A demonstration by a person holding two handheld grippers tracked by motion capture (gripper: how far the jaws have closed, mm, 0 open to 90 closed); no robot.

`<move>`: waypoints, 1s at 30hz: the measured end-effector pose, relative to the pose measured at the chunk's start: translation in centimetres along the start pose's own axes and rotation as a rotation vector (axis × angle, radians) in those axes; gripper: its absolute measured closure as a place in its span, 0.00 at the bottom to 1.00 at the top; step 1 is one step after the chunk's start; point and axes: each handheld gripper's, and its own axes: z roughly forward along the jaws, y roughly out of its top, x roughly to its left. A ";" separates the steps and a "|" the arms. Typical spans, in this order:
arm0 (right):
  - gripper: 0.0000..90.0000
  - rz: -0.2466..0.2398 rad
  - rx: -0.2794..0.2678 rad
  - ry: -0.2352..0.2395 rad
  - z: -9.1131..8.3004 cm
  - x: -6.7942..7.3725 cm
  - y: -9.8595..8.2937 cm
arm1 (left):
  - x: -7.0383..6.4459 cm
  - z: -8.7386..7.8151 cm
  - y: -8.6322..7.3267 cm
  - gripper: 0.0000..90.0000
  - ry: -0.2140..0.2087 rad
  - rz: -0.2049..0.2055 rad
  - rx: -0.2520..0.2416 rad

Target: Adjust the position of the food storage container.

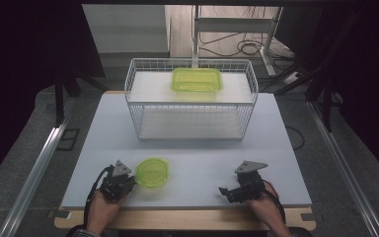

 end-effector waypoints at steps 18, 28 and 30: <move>0.07 0.004 0.000 0.007 0.2 0.0 0.0 | -3.1 2.1 2.3 0.99 -0.073 0.075 -0.005; 0.07 0.007 -0.002 0.008 0.1 0.0 0.0 | -5.4 2.9 3.0 0.99 -0.136 0.122 -0.006; 0.07 0.008 -0.002 0.009 0.1 -0.1 0.0 | -5.8 3.0 3.0 0.99 -0.145 0.130 -0.003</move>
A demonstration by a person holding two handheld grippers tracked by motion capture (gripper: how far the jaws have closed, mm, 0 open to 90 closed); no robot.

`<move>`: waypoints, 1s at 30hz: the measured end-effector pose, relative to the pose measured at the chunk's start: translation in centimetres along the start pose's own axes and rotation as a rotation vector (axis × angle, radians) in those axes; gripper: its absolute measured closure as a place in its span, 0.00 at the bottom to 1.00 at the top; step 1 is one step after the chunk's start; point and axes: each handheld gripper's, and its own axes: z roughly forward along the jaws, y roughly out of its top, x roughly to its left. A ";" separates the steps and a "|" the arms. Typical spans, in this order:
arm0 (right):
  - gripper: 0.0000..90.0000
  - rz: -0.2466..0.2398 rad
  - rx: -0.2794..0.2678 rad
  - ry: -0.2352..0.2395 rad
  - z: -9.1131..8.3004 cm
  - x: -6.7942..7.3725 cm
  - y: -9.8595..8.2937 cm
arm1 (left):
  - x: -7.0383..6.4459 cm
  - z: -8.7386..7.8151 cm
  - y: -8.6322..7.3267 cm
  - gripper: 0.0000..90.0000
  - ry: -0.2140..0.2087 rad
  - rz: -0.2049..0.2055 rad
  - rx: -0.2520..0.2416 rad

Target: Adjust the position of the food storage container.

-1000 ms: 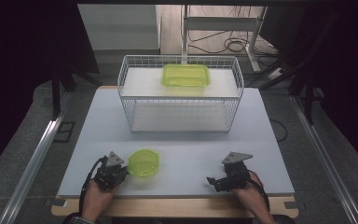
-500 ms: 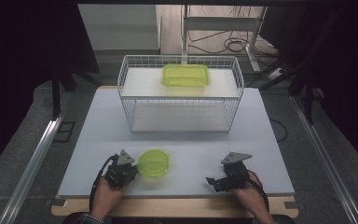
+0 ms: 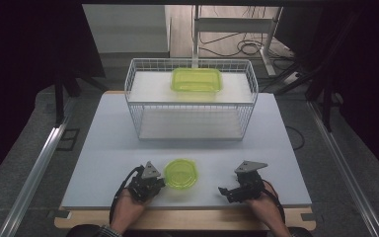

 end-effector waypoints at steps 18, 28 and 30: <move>0.07 0.001 -0.015 0.007 -0.2 0.0 0.0 | 1.2 -2.9 -1.3 0.55 0.070 -0.051 -0.068; 0.06 0.003 -0.017 0.005 -0.4 0.0 0.0 | 1.8 -4.1 -3.3 0.12 0.117 -0.061 -0.061; 0.06 0.003 -0.016 0.005 -0.3 0.0 0.0 | 2.0 -4.4 -3.7 0.11 0.112 -0.074 -0.067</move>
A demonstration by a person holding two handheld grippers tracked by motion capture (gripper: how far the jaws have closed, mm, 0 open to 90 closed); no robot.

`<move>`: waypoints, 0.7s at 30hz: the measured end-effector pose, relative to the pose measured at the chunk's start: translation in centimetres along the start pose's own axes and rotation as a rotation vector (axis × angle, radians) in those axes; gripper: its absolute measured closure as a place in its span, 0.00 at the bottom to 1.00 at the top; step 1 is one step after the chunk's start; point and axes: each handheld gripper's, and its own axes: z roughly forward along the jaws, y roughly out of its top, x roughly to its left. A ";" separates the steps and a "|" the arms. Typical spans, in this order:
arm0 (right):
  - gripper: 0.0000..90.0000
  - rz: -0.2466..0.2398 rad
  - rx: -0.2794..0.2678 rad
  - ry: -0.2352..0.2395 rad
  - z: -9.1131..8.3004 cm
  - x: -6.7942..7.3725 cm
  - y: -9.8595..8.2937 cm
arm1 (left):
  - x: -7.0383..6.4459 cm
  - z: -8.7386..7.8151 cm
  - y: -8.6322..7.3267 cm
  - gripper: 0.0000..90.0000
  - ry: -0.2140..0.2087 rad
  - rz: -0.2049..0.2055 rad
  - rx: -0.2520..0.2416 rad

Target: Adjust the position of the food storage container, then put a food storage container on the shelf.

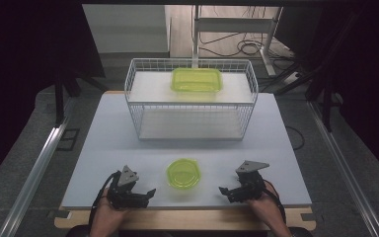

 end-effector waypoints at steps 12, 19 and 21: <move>0.06 -0.003 0.001 0.004 0.0 0.0 0.0 | 0.6 -0.9 -1.2 0.02 0.027 -0.008 -0.031; 0.02 0.025 -0.007 0.022 0.1 0.0 0.0 | 0.5 -0.6 -1.3 0.01 0.025 0.017 -0.029; 0.01 0.057 -0.009 0.045 0.2 -0.1 0.0 | 0.5 -0.6 -1.4 0.01 0.027 0.022 -0.026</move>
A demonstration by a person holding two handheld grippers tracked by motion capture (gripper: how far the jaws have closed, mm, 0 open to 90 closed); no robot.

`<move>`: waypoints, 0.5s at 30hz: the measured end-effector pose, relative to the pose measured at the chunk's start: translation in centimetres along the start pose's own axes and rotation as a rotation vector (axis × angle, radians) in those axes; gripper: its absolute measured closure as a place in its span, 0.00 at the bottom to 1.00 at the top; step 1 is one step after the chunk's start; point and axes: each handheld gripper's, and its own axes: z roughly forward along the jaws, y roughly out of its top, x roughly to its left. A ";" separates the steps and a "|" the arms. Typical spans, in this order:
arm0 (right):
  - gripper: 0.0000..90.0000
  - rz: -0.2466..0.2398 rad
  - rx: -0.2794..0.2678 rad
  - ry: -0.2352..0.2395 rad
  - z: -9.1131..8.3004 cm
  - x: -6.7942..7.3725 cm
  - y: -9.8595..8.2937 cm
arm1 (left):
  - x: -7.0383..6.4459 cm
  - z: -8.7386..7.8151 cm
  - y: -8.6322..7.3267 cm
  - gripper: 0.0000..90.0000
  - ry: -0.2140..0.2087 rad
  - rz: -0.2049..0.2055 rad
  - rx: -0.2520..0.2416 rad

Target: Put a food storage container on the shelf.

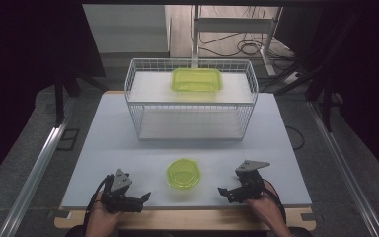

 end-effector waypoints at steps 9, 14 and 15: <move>0.03 0.073 -0.033 0.050 -0.3 0.1 1.2 | -0.1 0.1 0.0 0.02 -0.001 0.011 0.000; 0.03 0.159 -0.025 0.128 -0.3 0.1 2.4 | 0.0 0.1 0.0 0.02 -0.006 0.006 -0.004; 0.04 0.173 -0.023 0.140 -0.3 0.1 2.7 | 0.0 0.1 0.0 0.02 -0.007 0.004 -0.004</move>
